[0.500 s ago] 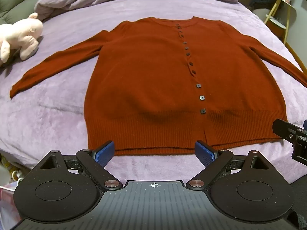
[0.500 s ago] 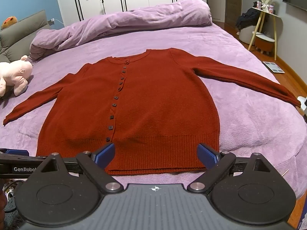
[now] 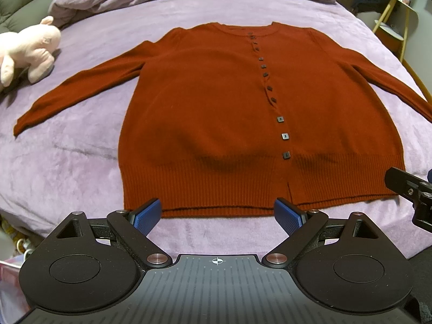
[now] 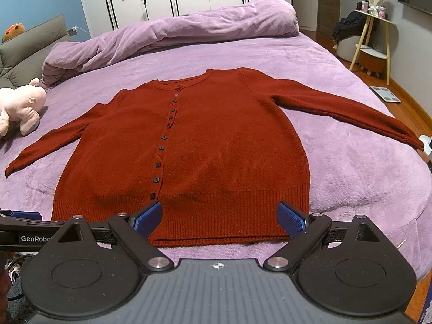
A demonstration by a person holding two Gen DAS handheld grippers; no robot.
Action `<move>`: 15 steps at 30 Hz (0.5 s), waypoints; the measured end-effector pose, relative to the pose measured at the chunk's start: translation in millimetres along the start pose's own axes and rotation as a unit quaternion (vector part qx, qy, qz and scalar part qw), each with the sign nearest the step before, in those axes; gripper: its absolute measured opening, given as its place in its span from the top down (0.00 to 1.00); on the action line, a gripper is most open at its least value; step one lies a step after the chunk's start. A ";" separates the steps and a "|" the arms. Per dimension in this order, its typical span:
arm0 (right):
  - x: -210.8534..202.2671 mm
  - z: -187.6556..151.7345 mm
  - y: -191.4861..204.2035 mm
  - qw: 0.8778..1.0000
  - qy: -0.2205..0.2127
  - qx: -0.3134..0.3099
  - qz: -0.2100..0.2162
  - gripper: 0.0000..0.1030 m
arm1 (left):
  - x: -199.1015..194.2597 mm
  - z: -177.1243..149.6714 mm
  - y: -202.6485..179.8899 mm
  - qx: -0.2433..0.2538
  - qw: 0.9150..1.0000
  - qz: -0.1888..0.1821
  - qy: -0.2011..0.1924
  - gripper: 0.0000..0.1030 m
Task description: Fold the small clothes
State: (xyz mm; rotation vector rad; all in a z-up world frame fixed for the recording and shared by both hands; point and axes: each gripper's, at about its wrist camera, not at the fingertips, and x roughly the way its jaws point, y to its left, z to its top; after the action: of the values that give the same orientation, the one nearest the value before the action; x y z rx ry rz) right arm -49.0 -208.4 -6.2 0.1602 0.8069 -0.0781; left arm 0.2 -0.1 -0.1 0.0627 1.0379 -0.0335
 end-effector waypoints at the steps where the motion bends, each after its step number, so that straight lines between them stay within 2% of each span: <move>1: 0.2 -0.2 0.1 1.000 0.000 0.000 0.000 0.10 | 0.0 0.0 0.0 0.000 1.000 0.000 0.000 0.09; 15: 1.8 -1.5 1.6 1.000 0.003 0.000 0.004 0.11 | 0.1 0.0 -0.2 0.001 1.000 0.000 0.003 0.09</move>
State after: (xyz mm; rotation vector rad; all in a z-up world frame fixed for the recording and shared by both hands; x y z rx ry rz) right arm -48.6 -206.5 -8.4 0.1643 0.8130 -0.0706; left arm 0.2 -0.3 -0.2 0.0635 1.0430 -0.0349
